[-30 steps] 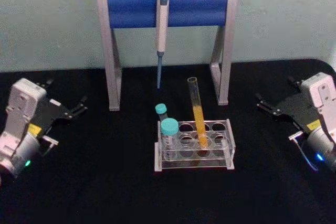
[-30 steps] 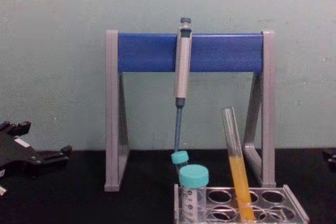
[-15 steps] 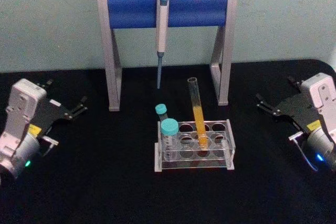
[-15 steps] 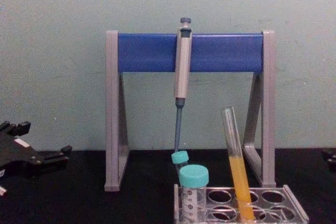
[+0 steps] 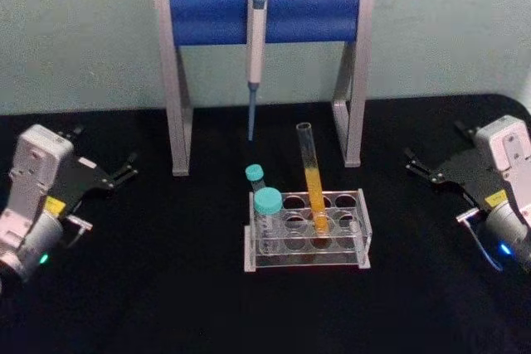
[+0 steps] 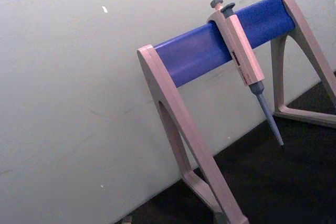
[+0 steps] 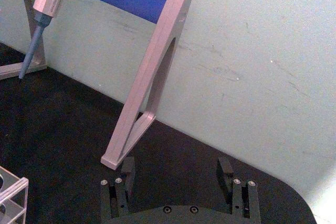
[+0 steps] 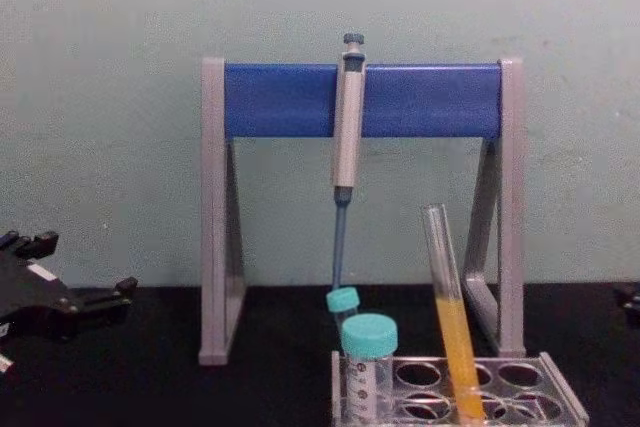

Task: Pick up the test tube from the test tube rack, shake it, then place it back into the test tube rack.

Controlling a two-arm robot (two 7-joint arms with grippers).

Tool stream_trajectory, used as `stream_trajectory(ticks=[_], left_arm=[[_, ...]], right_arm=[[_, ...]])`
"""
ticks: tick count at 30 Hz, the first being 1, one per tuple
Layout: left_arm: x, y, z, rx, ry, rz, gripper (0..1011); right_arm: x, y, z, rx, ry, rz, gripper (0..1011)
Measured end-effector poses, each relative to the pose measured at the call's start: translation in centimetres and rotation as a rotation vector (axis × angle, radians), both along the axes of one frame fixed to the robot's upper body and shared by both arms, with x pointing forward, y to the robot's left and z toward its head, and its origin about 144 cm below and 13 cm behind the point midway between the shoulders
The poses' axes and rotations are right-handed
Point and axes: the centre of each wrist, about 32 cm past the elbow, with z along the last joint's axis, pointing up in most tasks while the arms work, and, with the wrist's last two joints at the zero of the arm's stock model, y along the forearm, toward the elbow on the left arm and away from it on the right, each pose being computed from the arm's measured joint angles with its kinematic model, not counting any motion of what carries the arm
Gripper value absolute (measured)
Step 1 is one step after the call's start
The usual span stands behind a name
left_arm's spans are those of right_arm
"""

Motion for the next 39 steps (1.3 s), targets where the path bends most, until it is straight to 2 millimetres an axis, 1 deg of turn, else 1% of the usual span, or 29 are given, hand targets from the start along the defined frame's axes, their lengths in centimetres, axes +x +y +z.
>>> stream_trajectory(ticks=[39], left_arm=[[0.0, 0.0, 0.0, 0.0, 0.0, 0.0, 1002]], right_arm=[[0.0, 0.0, 0.0, 0.0, 0.0, 0.0, 1000]])
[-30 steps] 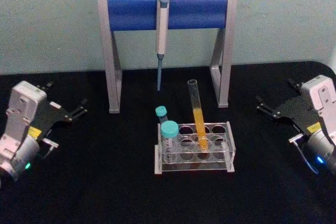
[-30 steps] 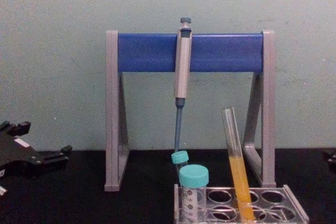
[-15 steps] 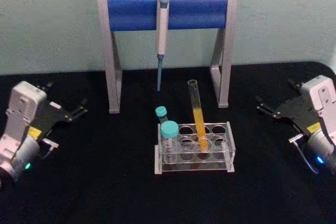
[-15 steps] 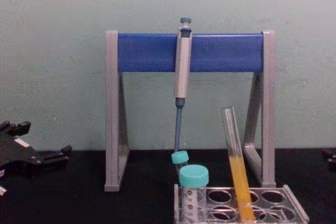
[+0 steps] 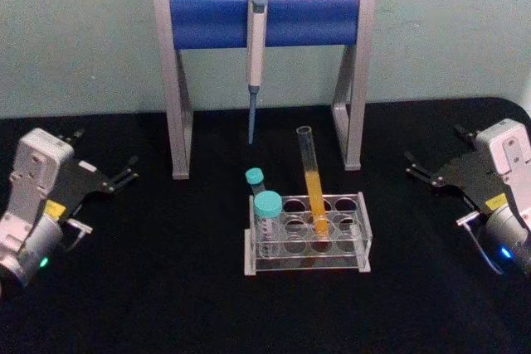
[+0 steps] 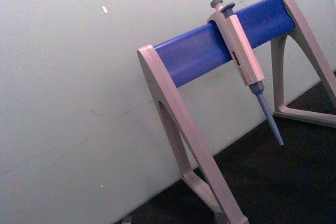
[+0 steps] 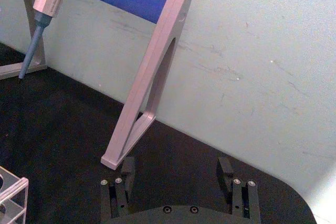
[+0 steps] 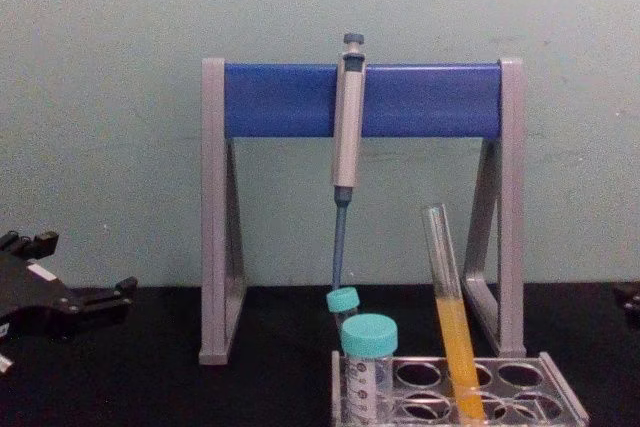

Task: Pick up the test tube from the test tube rack, shake it, then place it back into the test tube rack.

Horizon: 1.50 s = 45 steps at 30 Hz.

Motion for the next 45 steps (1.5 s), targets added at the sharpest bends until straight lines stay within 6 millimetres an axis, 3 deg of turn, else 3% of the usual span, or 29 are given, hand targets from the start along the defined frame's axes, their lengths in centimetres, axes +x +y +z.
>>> stream_trajectory(ticks=[20, 35, 45], left_arm=[[0.0, 0.0, 0.0, 0.0, 0.0, 0.0, 1001], [0.0, 0.0, 0.0, 0.0, 0.0, 0.0, 1001], [0.0, 0.0, 0.0, 0.0, 0.0, 0.0, 1001]], right_arm=[[-0.2, 0.0, 0.2, 0.015, 0.006, 0.014, 1000], [-1.4, 0.3, 2.8, 0.168, 0.144, 0.189, 1000], [-0.9, 0.4, 4.3, 0.217, 0.28, 0.351, 1000]])
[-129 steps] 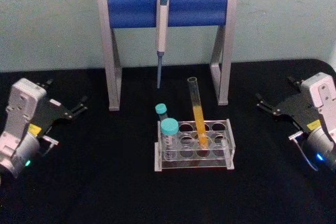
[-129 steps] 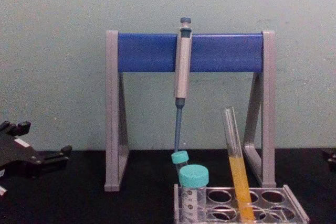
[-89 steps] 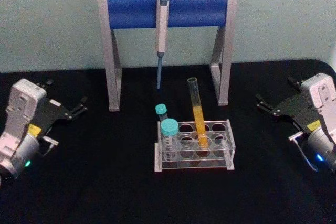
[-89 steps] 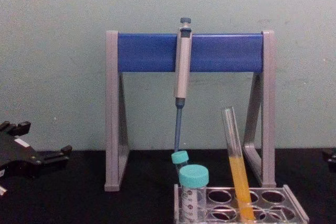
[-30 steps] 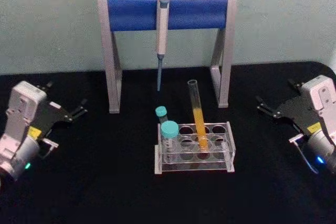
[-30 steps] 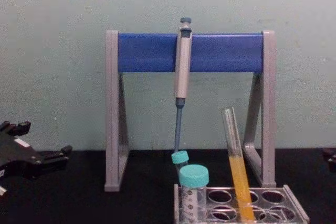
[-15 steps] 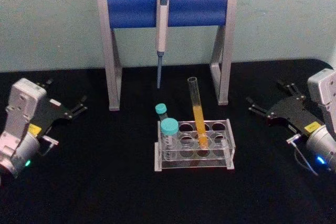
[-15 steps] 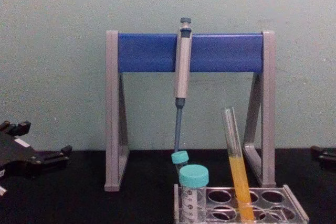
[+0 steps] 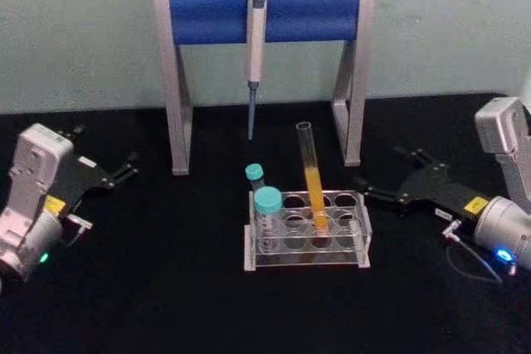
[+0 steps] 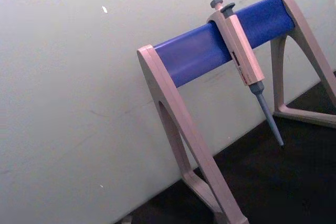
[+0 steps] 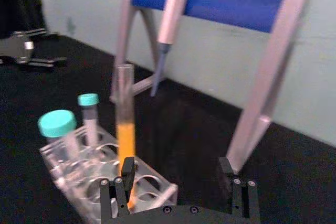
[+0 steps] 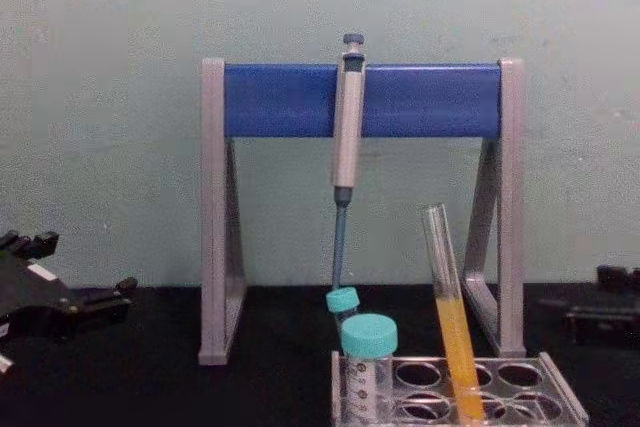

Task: Pick up the test tube from the test tube rack, shake it, then place it back into the test tube rack.

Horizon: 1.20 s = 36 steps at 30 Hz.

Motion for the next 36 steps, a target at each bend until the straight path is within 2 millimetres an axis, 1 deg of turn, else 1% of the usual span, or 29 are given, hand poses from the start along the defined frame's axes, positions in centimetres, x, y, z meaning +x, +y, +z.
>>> stream_trajectory(ticks=[5, 15, 25, 36], left_arm=[[0.0, 0.0, 0.0, 0.0, 0.0, 0.0, 1001], [0.0, 0.0, 0.0, 0.0, 0.0, 0.0, 1002], [0.0, 0.0, 0.0, 0.0, 0.0, 0.0, 1001], [0.0, 0.0, 0.0, 0.0, 0.0, 0.0, 1001]], right_arm=[[0.5, 0.4, 0.4, -0.006, 0.036, 0.063, 1000], [2.1, 2.2, 0.9, -0.034, 0.072, 0.161, 1000], [3.8, 4.0, 1.2, -0.043, 0.088, 0.184, 1000], [5.3, 5.1, 1.1, -0.034, 0.106, 0.183, 1000]])
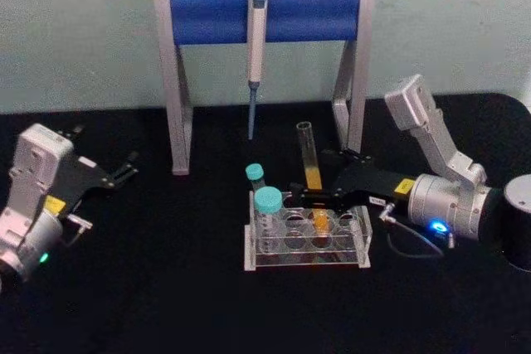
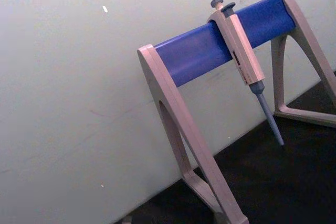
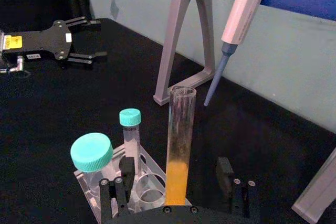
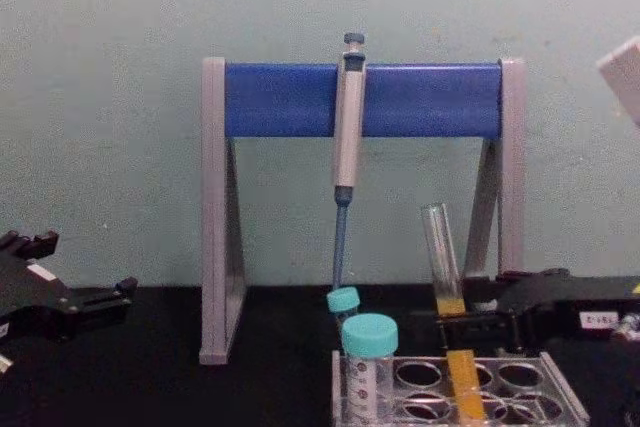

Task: Pick up the test tube from the test tube rack, shake it, then place it back into the test tube rack.

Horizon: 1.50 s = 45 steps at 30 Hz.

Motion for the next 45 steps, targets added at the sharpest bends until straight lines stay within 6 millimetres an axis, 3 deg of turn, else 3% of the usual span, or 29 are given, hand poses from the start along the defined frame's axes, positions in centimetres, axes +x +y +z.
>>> stream_trajectory(ticks=[36, 45], left_arm=[[0.0, 0.0, 0.0, 0.0, 0.0, 0.0, 1001], [0.0, 0.0, 0.0, 0.0, 0.0, 0.0, 1001]], right_arm=[[0.45, 0.54, -0.21, -0.018, 0.017, 0.008, 1000], [0.44, 0.52, -0.19, -0.017, 0.016, 0.008, 798]])
